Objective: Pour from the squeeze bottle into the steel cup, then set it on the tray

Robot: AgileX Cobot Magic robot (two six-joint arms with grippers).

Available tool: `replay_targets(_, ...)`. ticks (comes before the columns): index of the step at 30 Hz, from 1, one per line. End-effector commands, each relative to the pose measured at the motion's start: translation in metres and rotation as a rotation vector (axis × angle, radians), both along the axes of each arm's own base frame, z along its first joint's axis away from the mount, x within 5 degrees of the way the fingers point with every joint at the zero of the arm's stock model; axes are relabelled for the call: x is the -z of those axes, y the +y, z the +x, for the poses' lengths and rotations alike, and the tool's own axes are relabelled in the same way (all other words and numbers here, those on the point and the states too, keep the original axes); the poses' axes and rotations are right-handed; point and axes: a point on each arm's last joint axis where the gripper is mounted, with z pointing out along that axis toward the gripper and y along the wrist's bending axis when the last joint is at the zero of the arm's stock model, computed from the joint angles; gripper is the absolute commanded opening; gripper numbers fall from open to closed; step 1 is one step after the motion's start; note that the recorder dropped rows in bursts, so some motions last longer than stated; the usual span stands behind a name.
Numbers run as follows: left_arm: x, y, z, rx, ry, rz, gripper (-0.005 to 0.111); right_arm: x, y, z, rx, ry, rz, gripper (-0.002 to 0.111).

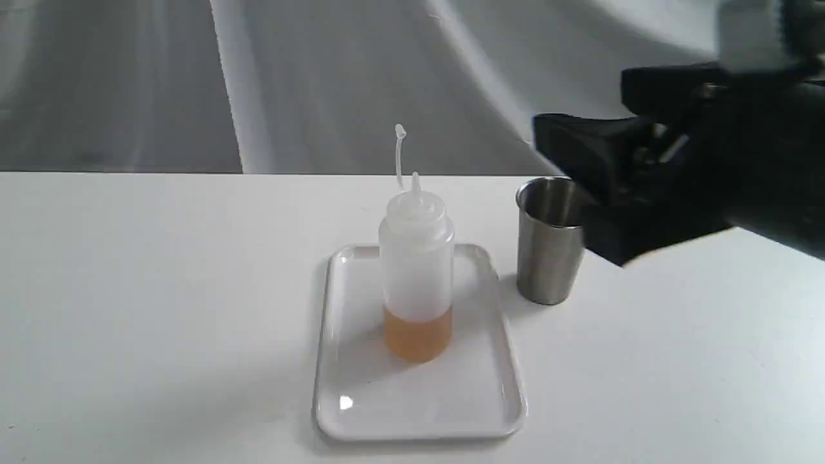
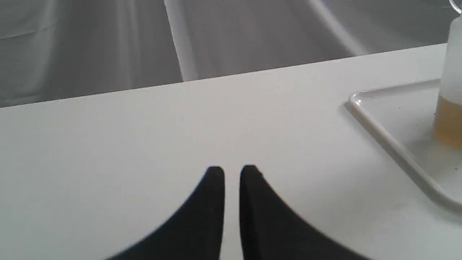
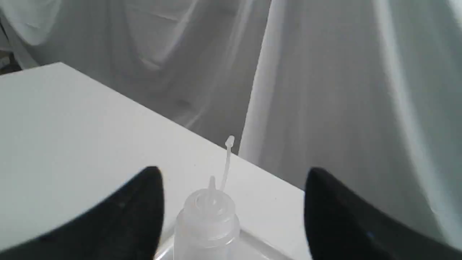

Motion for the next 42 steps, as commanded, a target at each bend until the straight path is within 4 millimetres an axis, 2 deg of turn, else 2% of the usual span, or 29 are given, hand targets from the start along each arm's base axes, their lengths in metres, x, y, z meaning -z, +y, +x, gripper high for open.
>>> replay_targets(1,0.001,0.000,0.000,0.003,-0.007,-0.002,0.008,-0.003,-0.015,-0.034,-0.001,-0.089,0.043,0.042)
replay_targets(8,0.001,0.000,0.000,0.003,-0.007,-0.002,0.008,0.008,-0.032,-0.073,0.013,-0.104,0.128,0.001)
replay_targets(9,0.001,0.000,0.000,0.003,-0.007,-0.002,0.008,0.011,-0.034,-0.077,0.019,-0.085,0.139,0.000)
replay_targets(15,0.001,0.000,0.000,0.003,-0.007,-0.002,0.008,0.033,-0.037,-0.081,0.034,0.014,0.101,0.000)
replay_targets(19,0.001,0.000,0.000,0.003,-0.007,-0.002,0.008,0.046,-0.042,-0.080,0.077,-0.036,0.204,0.000)
replay_targets(22,0.001,0.000,0.000,0.003,-0.007,-0.002,0.008,0.058,-0.055,-0.079,0.174,-0.117,0.327,0.000)
replay_targets(25,0.001,0.000,0.000,0.003,-0.007,-0.002,0.008,0.067,-0.064,-0.085,0.221,-0.178,0.351,0.000)
replay_targets(31,0.001,0.000,0.000,0.003,-0.007,-0.002,0.008,0.073,-0.079,-0.102,0.317,-0.277,0.254,0.000)
replay_targets(36,0.001,0.000,0.000,0.003,-0.007,-0.002,0.008,0.078,-0.090,-0.111,0.431,-0.283,0.121,0.000)
replay_targets(42,0.001,0.000,0.000,0.003,-0.007,-0.002,0.008,0.079,-0.101,-0.126,0.587,-0.302,0.072,0.000)
